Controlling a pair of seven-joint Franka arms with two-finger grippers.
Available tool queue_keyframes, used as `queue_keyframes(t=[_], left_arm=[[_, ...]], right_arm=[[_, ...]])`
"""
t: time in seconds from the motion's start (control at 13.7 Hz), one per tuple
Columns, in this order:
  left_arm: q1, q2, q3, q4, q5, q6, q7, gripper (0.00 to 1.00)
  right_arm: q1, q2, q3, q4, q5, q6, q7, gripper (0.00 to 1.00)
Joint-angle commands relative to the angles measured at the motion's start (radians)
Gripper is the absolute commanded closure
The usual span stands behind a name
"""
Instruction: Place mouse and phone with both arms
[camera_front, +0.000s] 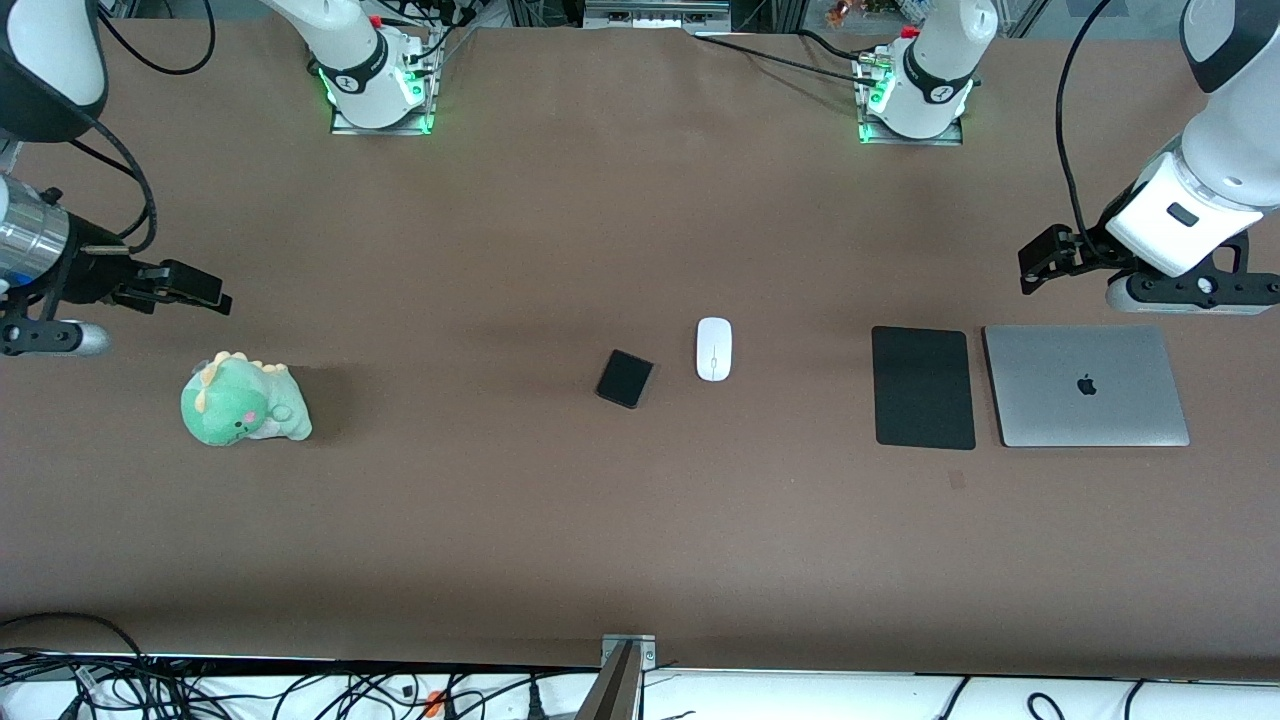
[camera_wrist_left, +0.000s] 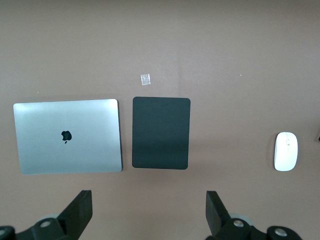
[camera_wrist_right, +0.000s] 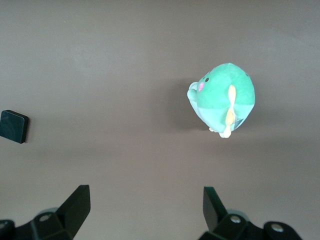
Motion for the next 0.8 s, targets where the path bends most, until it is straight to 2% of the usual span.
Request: queue_keyframes(t=[0.0,0.36,0.73], left_arm=[[-0.001,0.012,-0.003,0.032,0.01,-0.026,0.013,0.0],[0.001,0.012,-0.001,0.028,0.007,-0.033,0.007,0.0],[-0.016,0.081,-0.004,0.021,0.007,-0.148,0.011,0.0]], right_arm=[[0.011,-0.061,0.001,-0.082,-0.028,0.008,0.024,0.0],[0.015,-0.065,-0.001,-0.072,-0.059,0.021,0.024,0.0],[0.011,-0.058,-0.007,-0.048,-0.053,0.025,0.024,0.0]])
